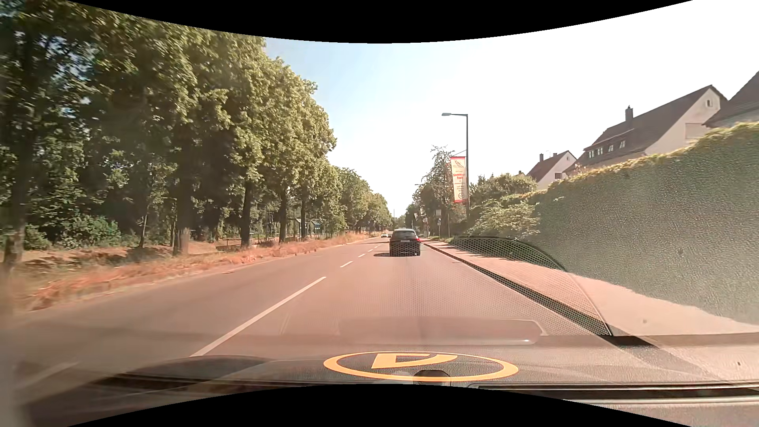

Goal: Follow the waypoints while adhering to traffic rules and regulations

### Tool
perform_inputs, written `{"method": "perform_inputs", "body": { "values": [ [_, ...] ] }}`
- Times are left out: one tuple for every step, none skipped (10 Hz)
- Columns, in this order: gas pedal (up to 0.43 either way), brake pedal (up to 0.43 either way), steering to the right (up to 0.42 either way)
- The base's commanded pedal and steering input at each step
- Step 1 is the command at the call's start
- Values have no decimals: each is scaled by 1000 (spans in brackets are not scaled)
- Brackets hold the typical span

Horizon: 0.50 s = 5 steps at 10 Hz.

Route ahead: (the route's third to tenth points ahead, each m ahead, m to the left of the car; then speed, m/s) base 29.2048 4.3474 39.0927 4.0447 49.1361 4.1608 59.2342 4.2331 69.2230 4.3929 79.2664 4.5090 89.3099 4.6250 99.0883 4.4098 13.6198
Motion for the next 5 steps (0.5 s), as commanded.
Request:
{"method": "perform_inputs", "body": {
  "values": [
    [169,0,-1],
    [169,0,-1],
    [169,0,-2],
    [169,0,-2],
    [169,0,-1]
  ]
}}
